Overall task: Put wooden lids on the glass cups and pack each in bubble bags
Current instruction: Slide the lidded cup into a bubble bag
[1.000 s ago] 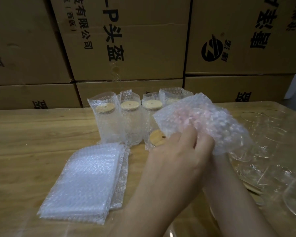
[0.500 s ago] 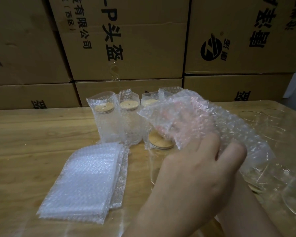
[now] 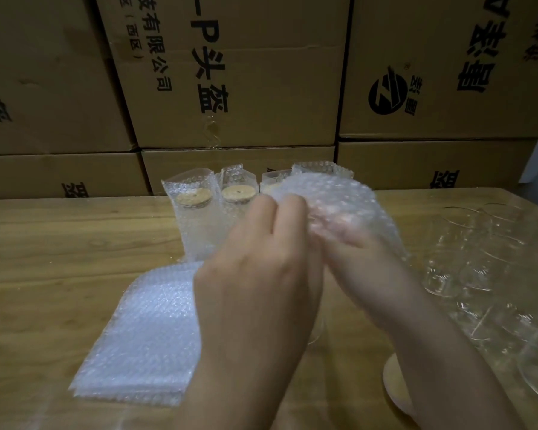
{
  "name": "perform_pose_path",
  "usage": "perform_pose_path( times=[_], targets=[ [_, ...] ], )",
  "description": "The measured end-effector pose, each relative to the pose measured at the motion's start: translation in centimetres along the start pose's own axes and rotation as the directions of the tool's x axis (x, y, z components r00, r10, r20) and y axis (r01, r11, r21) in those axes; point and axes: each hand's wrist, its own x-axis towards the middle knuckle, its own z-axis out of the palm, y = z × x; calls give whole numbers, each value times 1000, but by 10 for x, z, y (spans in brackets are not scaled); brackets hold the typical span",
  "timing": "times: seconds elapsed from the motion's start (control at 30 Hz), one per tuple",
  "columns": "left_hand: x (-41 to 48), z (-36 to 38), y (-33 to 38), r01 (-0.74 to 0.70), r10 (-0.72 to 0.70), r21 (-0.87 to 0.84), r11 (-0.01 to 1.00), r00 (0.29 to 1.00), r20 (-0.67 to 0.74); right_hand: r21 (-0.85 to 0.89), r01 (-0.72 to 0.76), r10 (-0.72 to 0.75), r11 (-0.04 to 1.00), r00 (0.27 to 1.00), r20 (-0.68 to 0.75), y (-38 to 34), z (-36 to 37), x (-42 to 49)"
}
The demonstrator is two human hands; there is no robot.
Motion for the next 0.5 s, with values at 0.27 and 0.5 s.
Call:
perform_pose_path(
  times=[0.27,0.5],
  targets=[
    [11,-11,-37,191,-192,79,978,981,8,55,308,-312,950,945,102,1,10,3],
    [14,7,-61,301,-311,79,950,931,194,-226,198,-249,954,942,-224,24,-14,15]
  ],
)
